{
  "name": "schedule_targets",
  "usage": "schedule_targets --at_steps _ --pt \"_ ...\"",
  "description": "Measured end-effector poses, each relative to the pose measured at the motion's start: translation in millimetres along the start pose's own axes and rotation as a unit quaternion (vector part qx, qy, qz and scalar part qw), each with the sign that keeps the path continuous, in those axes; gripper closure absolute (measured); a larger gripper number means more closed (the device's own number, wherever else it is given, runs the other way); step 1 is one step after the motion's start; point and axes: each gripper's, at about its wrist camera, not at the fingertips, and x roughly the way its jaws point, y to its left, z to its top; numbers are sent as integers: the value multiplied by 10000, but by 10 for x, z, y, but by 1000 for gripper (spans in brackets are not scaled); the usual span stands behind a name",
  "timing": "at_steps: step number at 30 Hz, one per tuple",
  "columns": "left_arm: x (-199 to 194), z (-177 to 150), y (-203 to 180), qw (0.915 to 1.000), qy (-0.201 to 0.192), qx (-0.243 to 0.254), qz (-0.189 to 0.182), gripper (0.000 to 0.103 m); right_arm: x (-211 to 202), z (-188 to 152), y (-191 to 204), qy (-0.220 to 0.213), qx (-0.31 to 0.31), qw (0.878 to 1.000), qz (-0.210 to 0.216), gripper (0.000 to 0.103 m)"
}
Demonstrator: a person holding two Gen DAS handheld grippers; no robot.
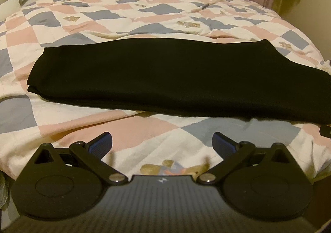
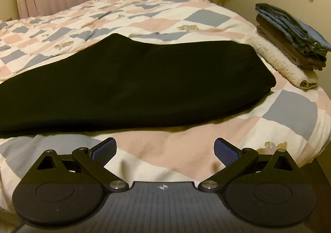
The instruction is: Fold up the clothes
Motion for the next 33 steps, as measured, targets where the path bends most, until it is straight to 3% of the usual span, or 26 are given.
schedule_targets --at_steps 17,21,25,29,33 --pt "112 34 50 10000 -4 -26 -38 1 103 3 13 89 37 10000 25 0" --pt "145 112 382 9970 -66 -640 -428 1 140 4 -12 108 80 9999 49 0" --pt "200 180 1071 9779 -249 -1951 -710 2 201 8 -65 130 157 9998 43 0" --pt "239 171 1771 9476 -675 -3084 -495 3 276 19 -134 177 270 9995 42 0" --pt "355 155 2323 9164 -945 -3877 -319 7 361 35 -174 260 340 9991 -5 0"
